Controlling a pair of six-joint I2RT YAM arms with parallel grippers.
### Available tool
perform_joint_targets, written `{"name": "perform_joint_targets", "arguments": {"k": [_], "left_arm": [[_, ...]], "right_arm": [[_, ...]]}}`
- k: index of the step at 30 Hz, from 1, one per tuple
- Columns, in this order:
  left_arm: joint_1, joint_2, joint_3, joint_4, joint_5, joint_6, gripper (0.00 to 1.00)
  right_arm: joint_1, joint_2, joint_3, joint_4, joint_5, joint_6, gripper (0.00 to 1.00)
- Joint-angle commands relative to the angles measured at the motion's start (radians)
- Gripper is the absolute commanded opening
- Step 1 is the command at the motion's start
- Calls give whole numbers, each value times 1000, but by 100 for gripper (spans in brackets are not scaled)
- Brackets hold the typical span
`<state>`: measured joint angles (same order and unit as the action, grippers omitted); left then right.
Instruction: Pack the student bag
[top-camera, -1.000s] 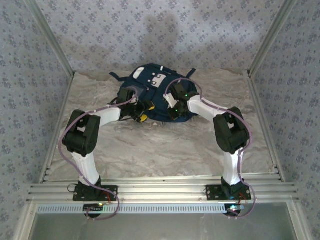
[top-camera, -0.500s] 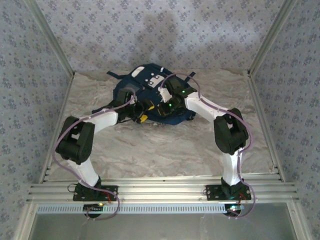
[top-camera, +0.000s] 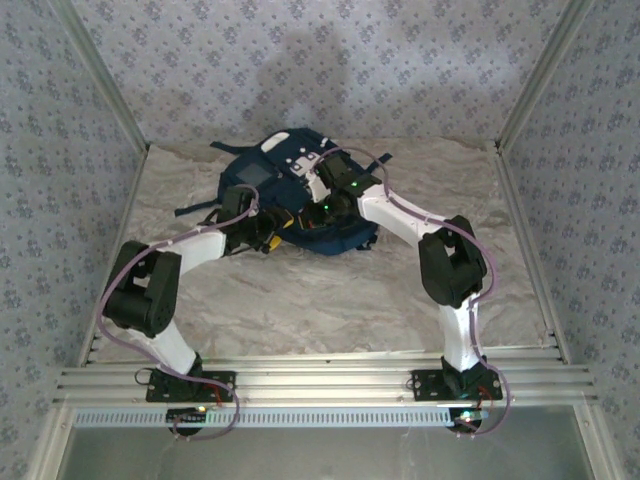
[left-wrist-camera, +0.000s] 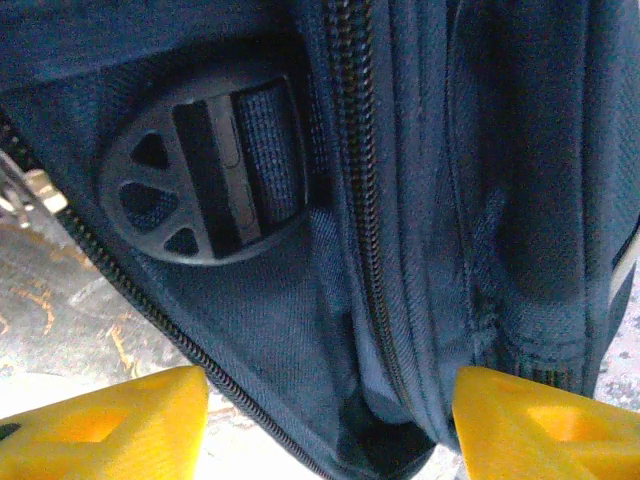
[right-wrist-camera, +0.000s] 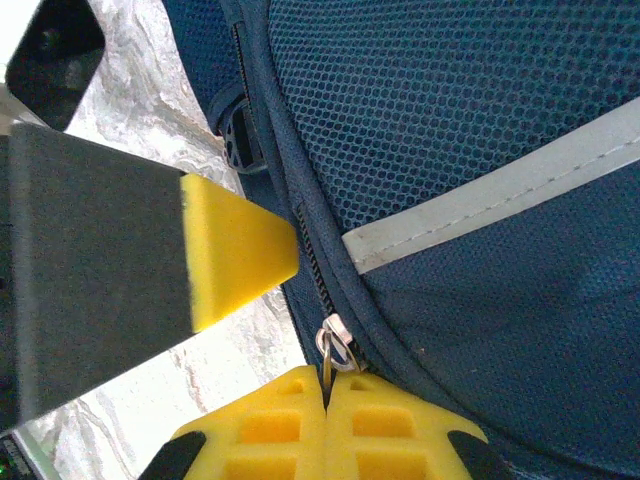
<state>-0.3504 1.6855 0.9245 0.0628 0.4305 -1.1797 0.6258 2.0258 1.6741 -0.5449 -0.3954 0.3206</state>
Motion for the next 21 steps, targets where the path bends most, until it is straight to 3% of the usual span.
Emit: {"name": "perform_joint_targets", "arguments": {"k": [1,12,15,19,21], "left_arm": [[-14,24,37,61,-15,-17,62],[-30,122,37,188,-18,-100,45],[-30,132,46,195,-29,-98,31],[-29,138,64,181,-39,-79,0],[-27,136,71,165,-41,-66,0]], "right_arm": [[11,17,44,55,-61,32,0],[23,21,37,80,-128,46,0],[23,19,24,82,-137,50,0],[26,7,6,73,-136,36,0],[24,-2,-6,57,-127,24,0]]}}
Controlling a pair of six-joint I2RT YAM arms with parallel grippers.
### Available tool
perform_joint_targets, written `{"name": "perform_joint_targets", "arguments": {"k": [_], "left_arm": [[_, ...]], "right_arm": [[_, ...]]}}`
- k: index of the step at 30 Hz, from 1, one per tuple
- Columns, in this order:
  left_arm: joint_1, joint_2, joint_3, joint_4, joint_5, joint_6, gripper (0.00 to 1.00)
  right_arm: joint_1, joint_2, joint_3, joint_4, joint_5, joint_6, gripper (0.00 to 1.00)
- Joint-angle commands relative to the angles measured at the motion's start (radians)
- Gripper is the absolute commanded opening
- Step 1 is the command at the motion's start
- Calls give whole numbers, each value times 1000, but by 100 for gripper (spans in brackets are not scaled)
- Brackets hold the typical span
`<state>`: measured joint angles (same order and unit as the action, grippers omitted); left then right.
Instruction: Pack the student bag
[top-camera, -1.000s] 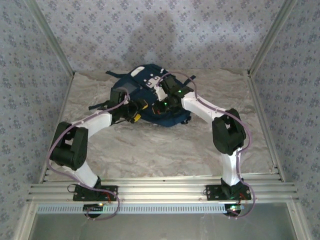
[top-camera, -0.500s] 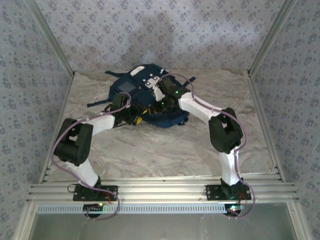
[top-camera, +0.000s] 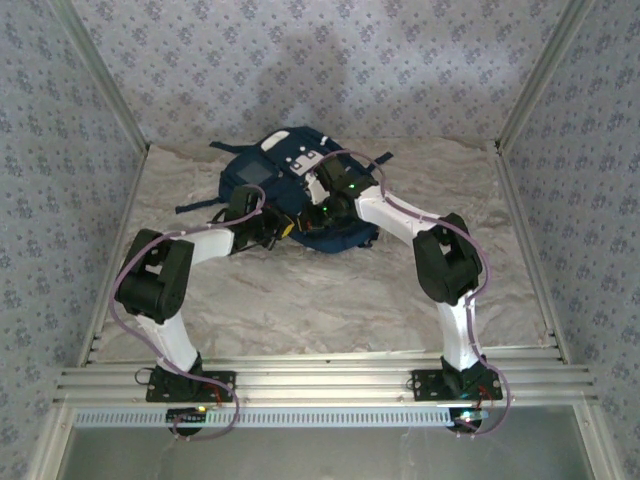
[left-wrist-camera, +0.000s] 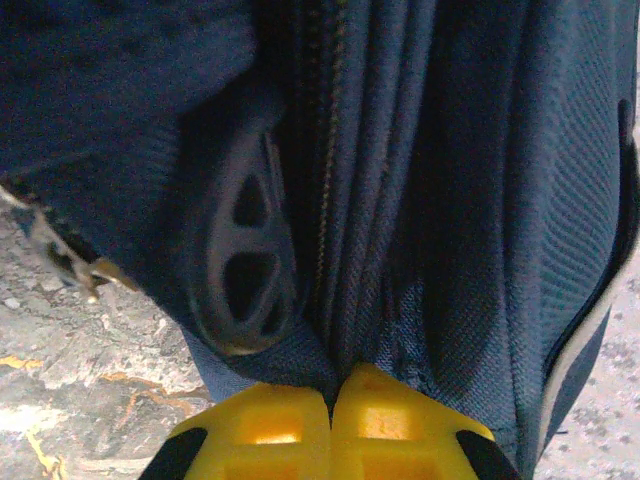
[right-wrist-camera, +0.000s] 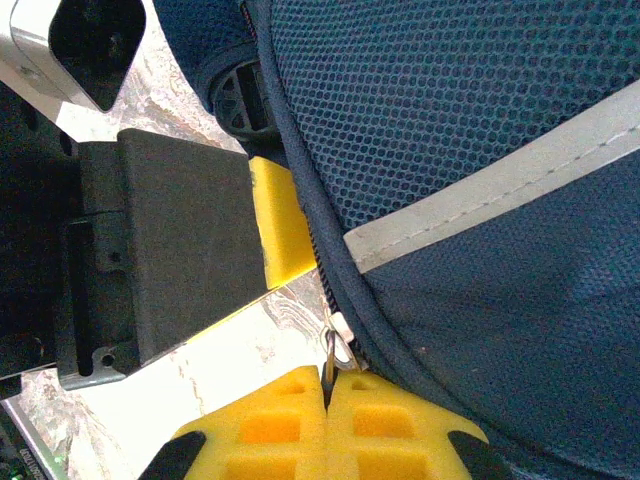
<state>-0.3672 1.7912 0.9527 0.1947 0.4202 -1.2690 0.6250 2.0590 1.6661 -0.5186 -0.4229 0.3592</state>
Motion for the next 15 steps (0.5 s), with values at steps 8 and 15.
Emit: {"name": "perform_joint_targets", "arguments": {"k": [8,15], "left_arm": [[14,-3,31,-17,-31,65,0],[48,-50,-3,-55,-24,99,0]], "right_arm": [[-31,-83,-74,-43,-35,-93,0],[-101,-135,-107,-131,59,-236,0]]}}
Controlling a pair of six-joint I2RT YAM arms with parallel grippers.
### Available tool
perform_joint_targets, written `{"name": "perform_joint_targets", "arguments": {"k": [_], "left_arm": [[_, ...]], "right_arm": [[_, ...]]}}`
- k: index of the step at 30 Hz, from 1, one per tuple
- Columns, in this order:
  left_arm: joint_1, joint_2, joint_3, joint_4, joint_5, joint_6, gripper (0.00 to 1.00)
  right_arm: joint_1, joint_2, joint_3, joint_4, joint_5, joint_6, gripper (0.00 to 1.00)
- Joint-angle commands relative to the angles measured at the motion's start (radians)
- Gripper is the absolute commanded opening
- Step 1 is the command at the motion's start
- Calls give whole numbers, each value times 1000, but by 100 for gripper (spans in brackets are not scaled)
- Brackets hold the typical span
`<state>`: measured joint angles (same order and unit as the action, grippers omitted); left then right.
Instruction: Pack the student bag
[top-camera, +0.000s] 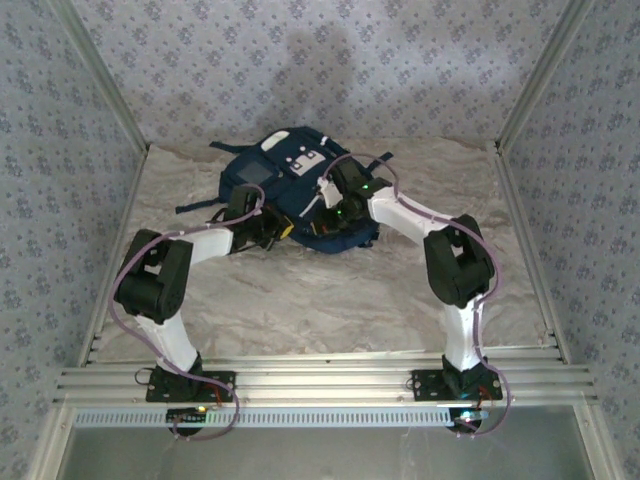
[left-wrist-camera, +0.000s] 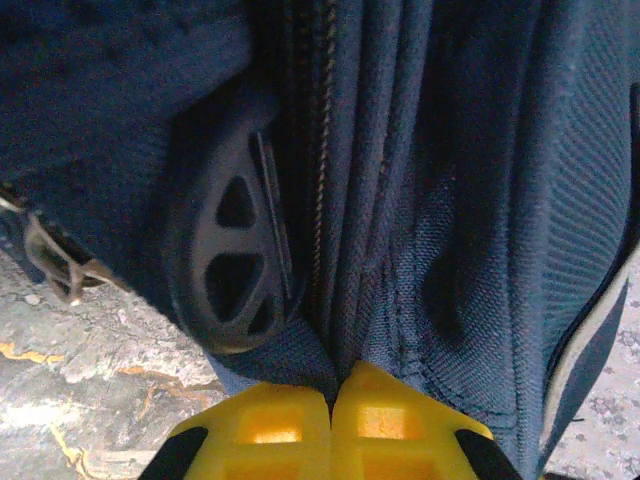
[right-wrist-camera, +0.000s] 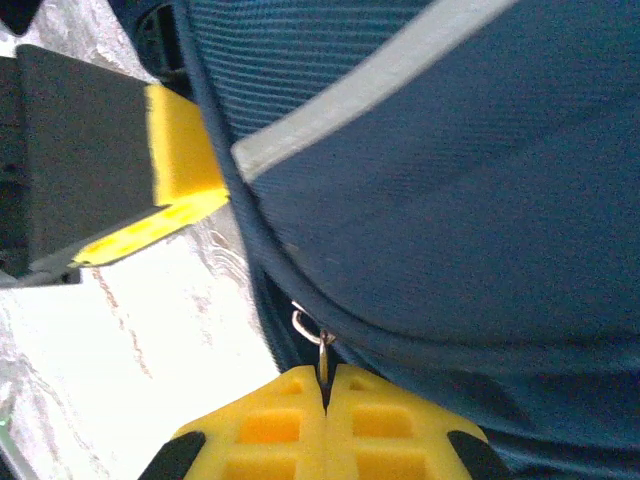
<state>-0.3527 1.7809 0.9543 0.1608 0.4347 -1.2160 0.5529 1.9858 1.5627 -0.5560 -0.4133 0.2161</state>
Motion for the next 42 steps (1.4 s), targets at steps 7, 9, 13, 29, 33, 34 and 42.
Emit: {"name": "perform_joint_targets", "arguments": {"k": [7,9,13,29,33,34,42], "left_arm": [[37,-63,3,-53,-21,68,0],[38,-72,7,-79,-14,86,0],[47,-98,11,-137,2,124,0],[164,-170,26,-381,35,344,0],[222,-161,38,-409,36,390,0],[236,-155,42,-409,37,395,0],[287,-119,125,-499,4,474,5]], "right_arm": [[-80,-58,35,-144,150,-214,0],[-97,-49,47,-146,175,-245,0],[-137,-12,93,-160,215,-294,0],[-218,130,222,-158,245,-353,0],[-206,75,153,-145,232,-348,0],[-198,48,122,-137,216,-340,0],[-72,-145,-88,-90,106,-244,0]]}}
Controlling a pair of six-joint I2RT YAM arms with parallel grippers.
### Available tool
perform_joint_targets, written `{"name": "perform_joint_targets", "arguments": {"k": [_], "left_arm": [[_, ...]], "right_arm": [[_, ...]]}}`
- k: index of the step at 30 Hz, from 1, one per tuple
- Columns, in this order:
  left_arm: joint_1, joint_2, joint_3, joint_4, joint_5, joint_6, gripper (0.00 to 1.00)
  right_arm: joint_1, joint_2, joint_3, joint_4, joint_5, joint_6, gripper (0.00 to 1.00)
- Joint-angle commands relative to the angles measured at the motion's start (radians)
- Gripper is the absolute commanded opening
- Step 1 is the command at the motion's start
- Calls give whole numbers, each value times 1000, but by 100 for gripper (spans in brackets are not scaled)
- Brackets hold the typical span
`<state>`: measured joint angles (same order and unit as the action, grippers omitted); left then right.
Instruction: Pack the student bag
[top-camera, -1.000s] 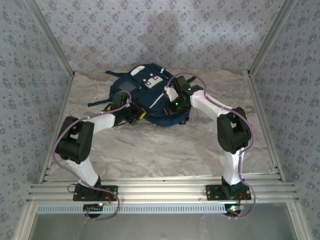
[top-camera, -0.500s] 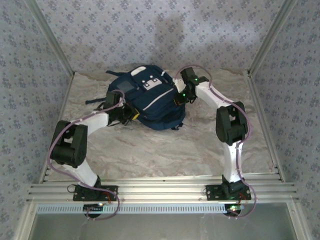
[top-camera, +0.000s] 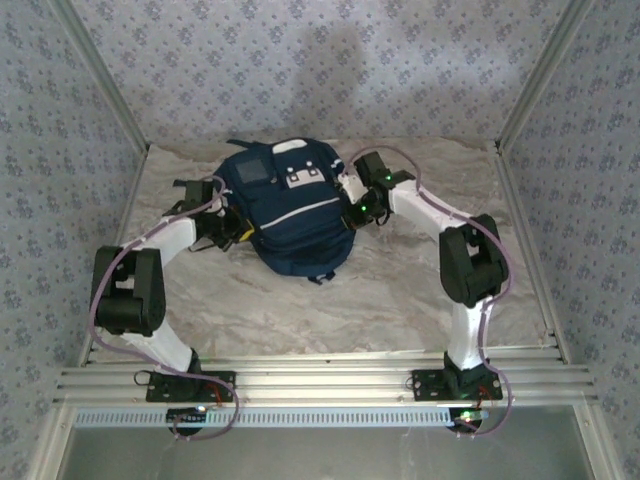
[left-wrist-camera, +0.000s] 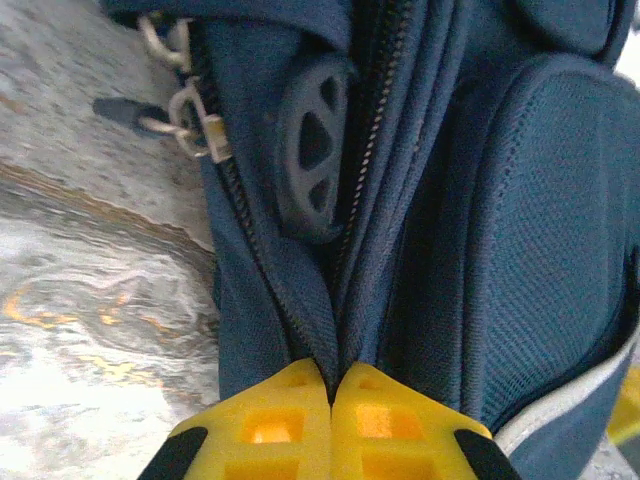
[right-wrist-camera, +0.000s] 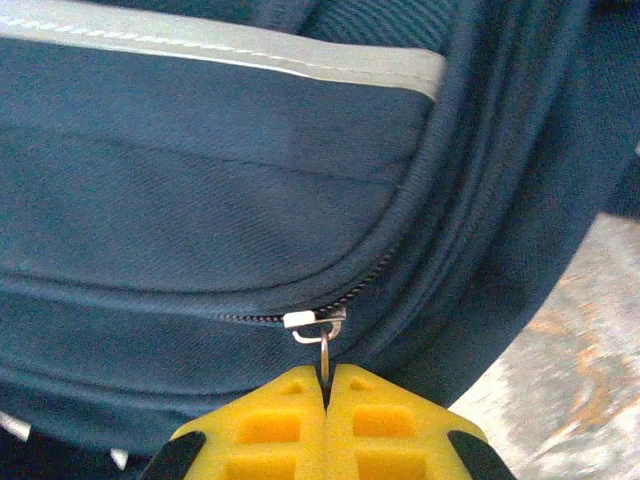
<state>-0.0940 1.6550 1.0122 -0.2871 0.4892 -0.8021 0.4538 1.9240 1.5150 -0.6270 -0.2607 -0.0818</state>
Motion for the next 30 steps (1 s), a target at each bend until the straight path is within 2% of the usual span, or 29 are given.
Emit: {"name": "perform_joint_targets", "arguments": {"k": [1,3,5,8,10,13,18,19,21,23,30], "left_arm": [[31,3,84,-80,-61,80,13],[27,-15,112,-140,-91,126,35],[17,-51,131,-200,-140,172,48],[-10,-116,127,-242,-182,193,58],[-29,-161,101,-233,-155,149,63],[-40,-231,14,-165,-90,5,65],[-42,-379,-191,-20,-82,-275,69],[-47,-409,-236,24,-87,-336,73],[-53,-461,-315,86,-106,-430,74],[-62,-500,-367,129,-148,-488,77],[-68,-506,-411,228,-227,-561,77]], "right_arm": [[45,-106,-60,2,-76,79,0],[74,-126,-82,22,-121,116,0],[102,-127,-86,72,-155,158,0],[134,-90,-71,132,-237,224,0],[166,-52,-42,156,-277,258,0],[218,3,20,175,-297,295,0],[248,69,26,342,-330,512,0],[257,76,23,374,-322,537,0],[278,91,37,391,-294,548,0],[292,107,54,417,-302,567,0],[323,142,115,446,-358,610,0]]}}
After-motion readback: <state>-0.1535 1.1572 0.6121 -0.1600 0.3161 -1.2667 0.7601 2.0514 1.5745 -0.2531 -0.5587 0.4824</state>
